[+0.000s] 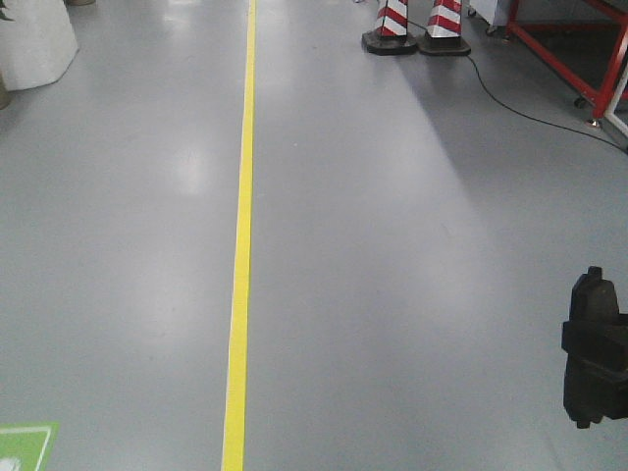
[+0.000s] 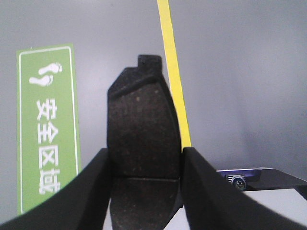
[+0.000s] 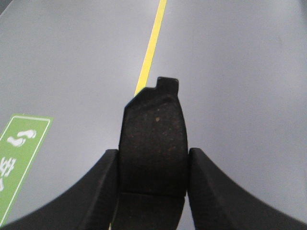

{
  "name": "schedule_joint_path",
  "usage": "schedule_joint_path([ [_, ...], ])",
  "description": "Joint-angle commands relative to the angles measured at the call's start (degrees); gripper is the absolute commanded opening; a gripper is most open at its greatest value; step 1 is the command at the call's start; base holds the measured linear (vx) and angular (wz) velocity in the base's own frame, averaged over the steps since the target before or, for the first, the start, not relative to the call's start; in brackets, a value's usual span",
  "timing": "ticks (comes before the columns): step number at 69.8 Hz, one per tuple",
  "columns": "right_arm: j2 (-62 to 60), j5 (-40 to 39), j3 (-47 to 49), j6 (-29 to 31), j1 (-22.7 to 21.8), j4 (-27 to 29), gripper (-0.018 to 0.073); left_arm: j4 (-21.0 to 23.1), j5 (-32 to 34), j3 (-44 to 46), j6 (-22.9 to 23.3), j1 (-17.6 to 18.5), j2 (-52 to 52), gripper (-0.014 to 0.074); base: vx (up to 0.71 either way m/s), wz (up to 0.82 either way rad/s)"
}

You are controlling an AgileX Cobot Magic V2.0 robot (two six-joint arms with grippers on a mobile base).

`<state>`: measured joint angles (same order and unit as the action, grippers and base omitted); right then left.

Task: Move and align brake pads A on conveyor
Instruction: 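Drive the base across the floor carrying both brake pads to the conveyor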

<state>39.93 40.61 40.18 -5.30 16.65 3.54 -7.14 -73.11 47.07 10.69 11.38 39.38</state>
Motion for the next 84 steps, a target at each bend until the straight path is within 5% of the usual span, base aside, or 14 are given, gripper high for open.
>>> schedule_joint_path([
  [1,-0.3,-4.9,1.8,0.5,-0.3,-0.2,-0.0003,-0.5,1.3,1.7,0.5,0.3,0.3,-0.0006,0.62,-0.04],
  [84,-0.3,-4.6,1.8,0.5,-0.3,-0.2,-0.0003,-0.5,1.3,1.7,0.5,0.3,0.3,-0.0006,0.73,0.05],
])
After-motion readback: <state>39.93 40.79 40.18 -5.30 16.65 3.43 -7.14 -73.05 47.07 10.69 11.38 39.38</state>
